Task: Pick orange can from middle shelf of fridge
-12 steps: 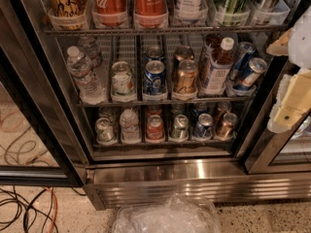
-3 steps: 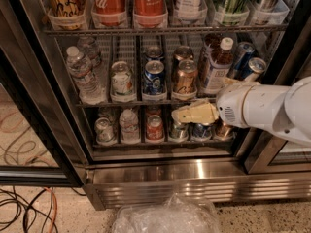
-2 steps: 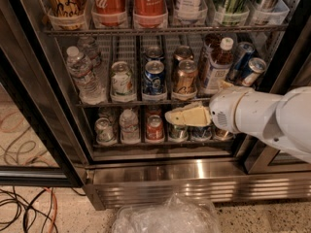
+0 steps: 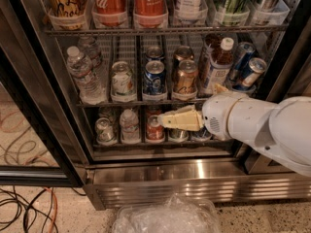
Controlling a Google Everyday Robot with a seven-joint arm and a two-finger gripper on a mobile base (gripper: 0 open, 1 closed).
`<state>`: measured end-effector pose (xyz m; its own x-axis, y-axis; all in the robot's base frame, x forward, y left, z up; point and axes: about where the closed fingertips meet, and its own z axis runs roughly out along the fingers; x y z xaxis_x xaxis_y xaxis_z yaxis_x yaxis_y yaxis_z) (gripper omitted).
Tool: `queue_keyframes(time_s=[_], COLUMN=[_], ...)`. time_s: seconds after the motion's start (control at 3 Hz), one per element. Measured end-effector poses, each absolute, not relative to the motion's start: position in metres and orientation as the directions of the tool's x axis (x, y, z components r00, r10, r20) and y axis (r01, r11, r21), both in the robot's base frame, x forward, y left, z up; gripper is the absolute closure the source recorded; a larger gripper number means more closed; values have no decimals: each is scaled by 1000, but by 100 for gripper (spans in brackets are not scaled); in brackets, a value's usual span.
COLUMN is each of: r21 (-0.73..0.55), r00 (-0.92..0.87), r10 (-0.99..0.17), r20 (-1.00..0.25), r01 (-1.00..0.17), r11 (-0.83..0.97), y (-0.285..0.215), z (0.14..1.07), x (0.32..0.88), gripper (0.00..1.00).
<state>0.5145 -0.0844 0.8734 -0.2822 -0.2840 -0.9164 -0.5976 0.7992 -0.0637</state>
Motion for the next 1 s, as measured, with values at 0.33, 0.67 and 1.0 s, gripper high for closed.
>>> queue_keyframes(time_s=[0.33,0.67,1.0], r21=[-55,-32,-33], r00=[-275,-252,-206], r10=[-265,-202,-152], r20=[-924,-946,-967], r01=[-591,-549,-486], r11=[805,835,873], y=[-79,-80,-85], z=[871,867,868], x=[519,532,549], gripper=[0,0,0])
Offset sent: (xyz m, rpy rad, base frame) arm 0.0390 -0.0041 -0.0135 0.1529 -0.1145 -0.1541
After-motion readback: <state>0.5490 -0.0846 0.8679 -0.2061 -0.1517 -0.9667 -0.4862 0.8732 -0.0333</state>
